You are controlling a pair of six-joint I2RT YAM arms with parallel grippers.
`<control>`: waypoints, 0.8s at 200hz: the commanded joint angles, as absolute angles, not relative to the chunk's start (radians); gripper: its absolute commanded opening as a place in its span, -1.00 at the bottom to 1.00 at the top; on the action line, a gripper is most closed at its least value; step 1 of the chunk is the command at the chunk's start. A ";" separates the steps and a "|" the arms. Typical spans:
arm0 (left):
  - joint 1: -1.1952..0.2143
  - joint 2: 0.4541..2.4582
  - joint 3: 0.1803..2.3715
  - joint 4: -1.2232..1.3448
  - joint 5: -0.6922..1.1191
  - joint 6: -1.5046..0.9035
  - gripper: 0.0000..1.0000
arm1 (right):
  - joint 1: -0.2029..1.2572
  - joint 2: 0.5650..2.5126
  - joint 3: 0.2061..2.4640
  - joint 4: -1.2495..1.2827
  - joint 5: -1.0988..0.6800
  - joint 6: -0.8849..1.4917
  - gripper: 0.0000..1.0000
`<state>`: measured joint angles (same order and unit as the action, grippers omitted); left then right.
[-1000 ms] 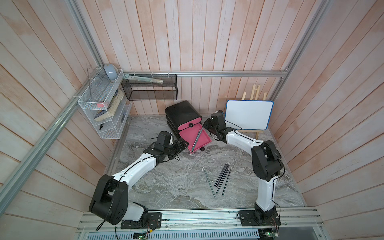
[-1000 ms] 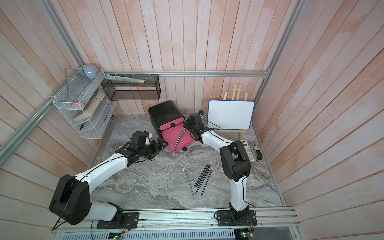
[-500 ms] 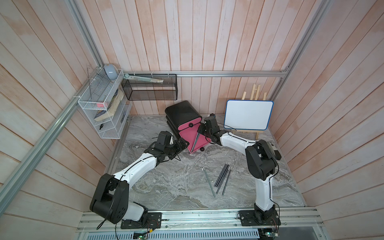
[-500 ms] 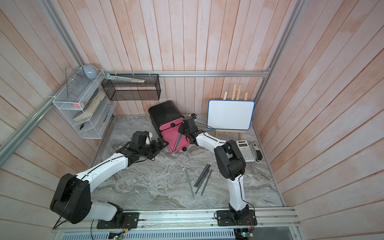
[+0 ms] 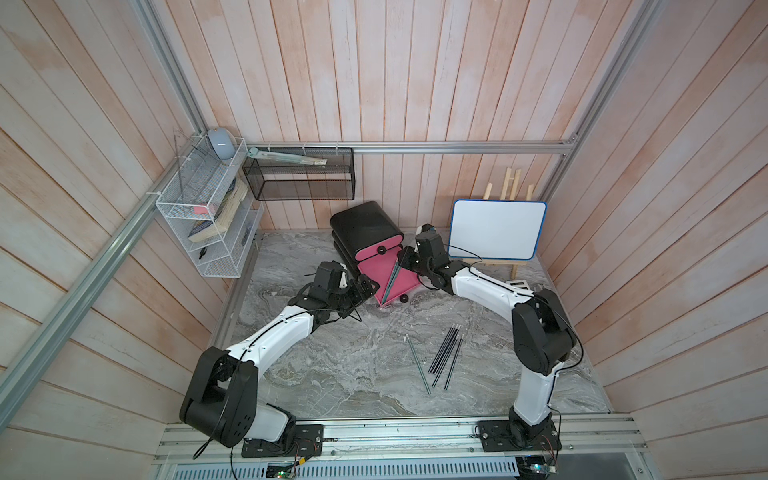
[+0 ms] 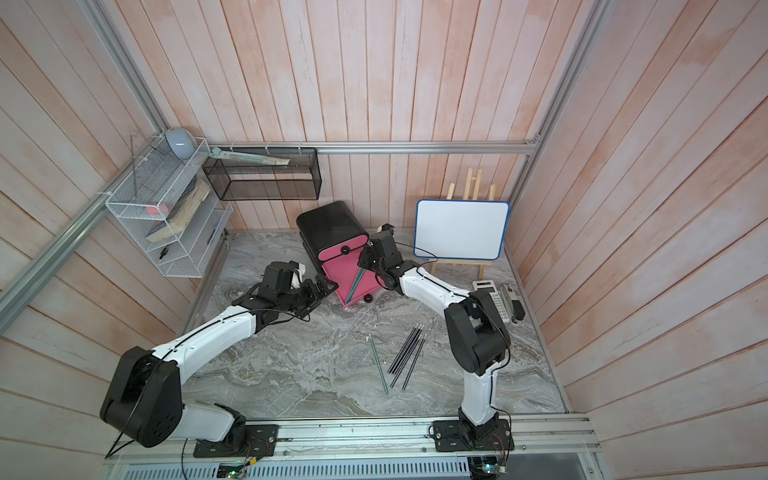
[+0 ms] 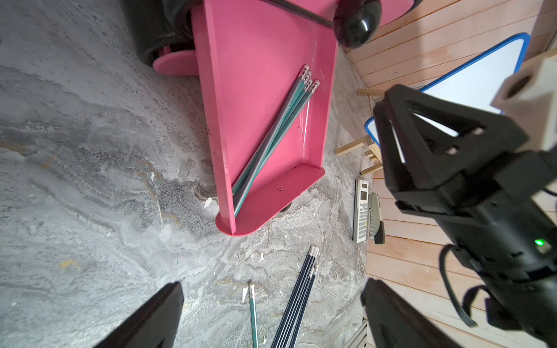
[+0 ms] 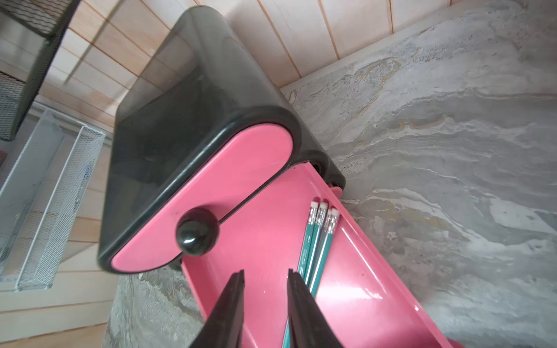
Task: Please place the pencils in the drawer according to their color
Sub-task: Place the pencil in the drawer, then pick up the pencil from the center of the board.
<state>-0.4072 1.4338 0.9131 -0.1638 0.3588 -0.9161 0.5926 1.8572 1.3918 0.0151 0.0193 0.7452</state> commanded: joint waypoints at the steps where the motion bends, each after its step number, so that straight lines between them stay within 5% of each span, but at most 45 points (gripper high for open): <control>1: -0.411 1.413 0.904 -0.147 0.359 -0.901 0.99 | 0.602 1.778 1.333 -0.045 -0.012 0.669 -0.35; 78: -0.410 1.348 0.830 -0.251 0.363 -0.853 0.99 | 0.678 1.581 1.081 -0.271 -0.035 0.517 -0.19; 160: -0.410 1.218 0.673 -0.283 0.375 -0.863 0.99 | 0.822 1.688 1.027 -0.382 -0.019 0.516 -0.21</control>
<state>-0.4068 1.2507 0.7063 -0.2802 0.3622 -0.8577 0.8043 1.6318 1.0142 -0.3099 -0.0284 0.5419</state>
